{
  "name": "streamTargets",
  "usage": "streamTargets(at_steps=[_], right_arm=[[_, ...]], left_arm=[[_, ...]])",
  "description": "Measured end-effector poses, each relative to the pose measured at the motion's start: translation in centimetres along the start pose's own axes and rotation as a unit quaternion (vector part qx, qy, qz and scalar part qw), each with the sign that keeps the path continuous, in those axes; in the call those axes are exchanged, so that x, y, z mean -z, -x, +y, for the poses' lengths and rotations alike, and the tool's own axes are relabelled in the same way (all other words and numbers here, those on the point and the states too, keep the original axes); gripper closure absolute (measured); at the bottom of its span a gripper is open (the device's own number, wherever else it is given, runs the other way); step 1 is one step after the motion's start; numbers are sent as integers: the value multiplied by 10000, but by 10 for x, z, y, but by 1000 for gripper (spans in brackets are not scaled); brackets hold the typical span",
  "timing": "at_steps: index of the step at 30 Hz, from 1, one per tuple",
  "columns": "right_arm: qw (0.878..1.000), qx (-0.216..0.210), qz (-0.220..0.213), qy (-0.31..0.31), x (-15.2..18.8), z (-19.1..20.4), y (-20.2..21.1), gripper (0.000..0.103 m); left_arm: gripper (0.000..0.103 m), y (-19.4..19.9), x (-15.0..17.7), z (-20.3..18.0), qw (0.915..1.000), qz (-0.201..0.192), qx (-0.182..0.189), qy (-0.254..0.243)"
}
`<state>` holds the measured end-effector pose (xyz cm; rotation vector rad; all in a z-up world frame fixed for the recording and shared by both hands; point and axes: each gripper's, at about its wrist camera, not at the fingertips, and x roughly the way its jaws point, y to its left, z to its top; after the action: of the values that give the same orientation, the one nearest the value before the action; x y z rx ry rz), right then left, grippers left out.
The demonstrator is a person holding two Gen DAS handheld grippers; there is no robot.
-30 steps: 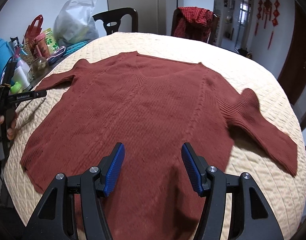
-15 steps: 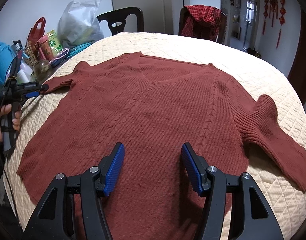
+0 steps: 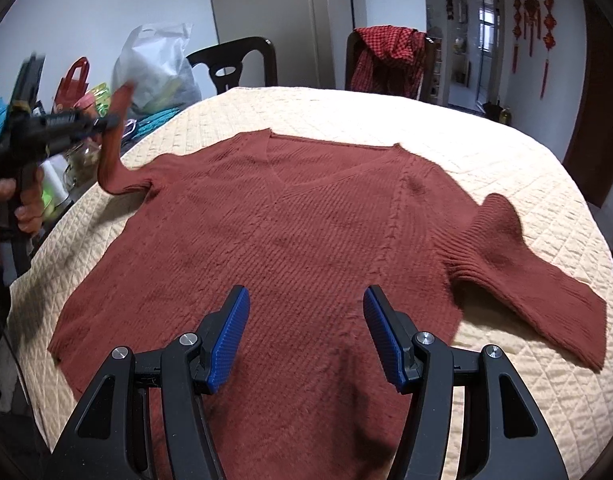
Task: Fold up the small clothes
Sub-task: 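Move the left tool to the sweater sleeve cuff and grasp it, then fold the held sleeve across the sweater body with the left tool, release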
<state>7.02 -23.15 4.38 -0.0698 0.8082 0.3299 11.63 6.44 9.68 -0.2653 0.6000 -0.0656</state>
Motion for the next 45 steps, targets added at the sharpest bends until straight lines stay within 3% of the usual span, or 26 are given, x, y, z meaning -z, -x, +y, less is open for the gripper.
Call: streamTargets(at_steps=[2,7,9,11,14,17,20,24,26,30,34,36,40,42,45], right_arm=[[10000,50,-24,-58,0,-3,4,43],[9997,201,0,-167,0,-11,11,43],[9995,243,-30,-179,-1,-12,14,43],[9994,275,-79,-202,-4,-13,17,43],[9994,238,-97,-247,-14,-10,15,43],[9995,-8,-43,-304,-27,-3,3,43],[9990,-293,63,-319,-45,6,-19,50],[9962,-409,586,-491,-69,7,-75,66],[9932,-374,881,-663,-71,3,-99,70],[9929,-461,887,-647,-76,6,-111,97],[9963,-530,347,-575,-94,6,-92,97],[9964,-462,348,-614,-97,3,-95,97],[9927,-133,887,-801,-88,-11,-121,94],[9936,-20,748,-847,-86,-13,-112,93],[9953,-201,493,-807,-84,-4,-91,93]], left_arm=[[91,-18,1,-30,9987,157,408,-248],[88,-73,23,-76,9858,1062,1184,-544],[79,-78,29,-78,9819,1274,1317,-471],[69,-64,30,-74,9825,1138,1404,-451],[60,-41,20,-49,9884,738,1241,-462],[60,-36,14,-23,9953,499,573,-603],[61,-45,19,3,9965,582,63,-600],[62,-68,30,24,9955,891,88,-302],[64,-75,35,23,9950,956,145,-257],[70,-82,42,21,9932,1084,335,-250],[76,-73,40,23,9946,856,487,-322],[76,-68,39,20,9951,736,503,-430],[76,-73,41,15,9938,842,411,-597],[76,-67,39,15,9947,725,384,-623],[76,-57,37,11,9950,531,463,-710]])
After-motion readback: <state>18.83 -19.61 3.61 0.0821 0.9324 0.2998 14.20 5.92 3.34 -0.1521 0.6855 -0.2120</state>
